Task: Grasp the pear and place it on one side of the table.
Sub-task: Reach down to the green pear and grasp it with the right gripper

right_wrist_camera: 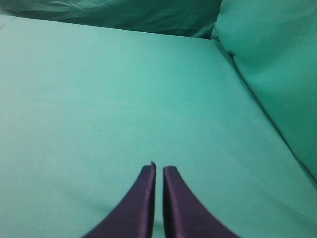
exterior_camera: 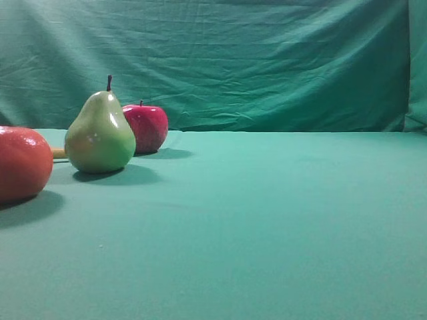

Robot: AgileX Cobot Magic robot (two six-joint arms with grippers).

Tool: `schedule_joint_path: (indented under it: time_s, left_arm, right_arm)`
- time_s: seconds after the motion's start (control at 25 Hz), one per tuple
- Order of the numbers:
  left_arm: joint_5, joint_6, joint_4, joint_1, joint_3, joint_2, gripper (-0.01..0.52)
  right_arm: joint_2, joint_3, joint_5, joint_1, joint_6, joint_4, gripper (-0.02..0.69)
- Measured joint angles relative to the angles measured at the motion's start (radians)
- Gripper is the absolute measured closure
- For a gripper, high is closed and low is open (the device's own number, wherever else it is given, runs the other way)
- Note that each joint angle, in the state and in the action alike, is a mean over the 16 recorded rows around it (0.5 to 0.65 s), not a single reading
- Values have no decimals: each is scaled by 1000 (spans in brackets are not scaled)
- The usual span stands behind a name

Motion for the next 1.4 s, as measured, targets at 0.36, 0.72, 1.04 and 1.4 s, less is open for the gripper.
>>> schedule_joint_path:
  time_s: [0.36,0.72,1.04,1.4]
  left_arm:
    - [0,0,0,0,0,0,514]
    - [0,0,0,0,0,0,514]
    - [0,0,0,0,0,0,514]
    - [0,0,0,0,0,0,514]
  right_arm:
    - [0,0,0,0,0,0,660]
    - [0,0,-42,0,18,15,660]
    - [6,-8,-215,0,64,80,660]
    - [168,-104,-316,0,97,154,665]
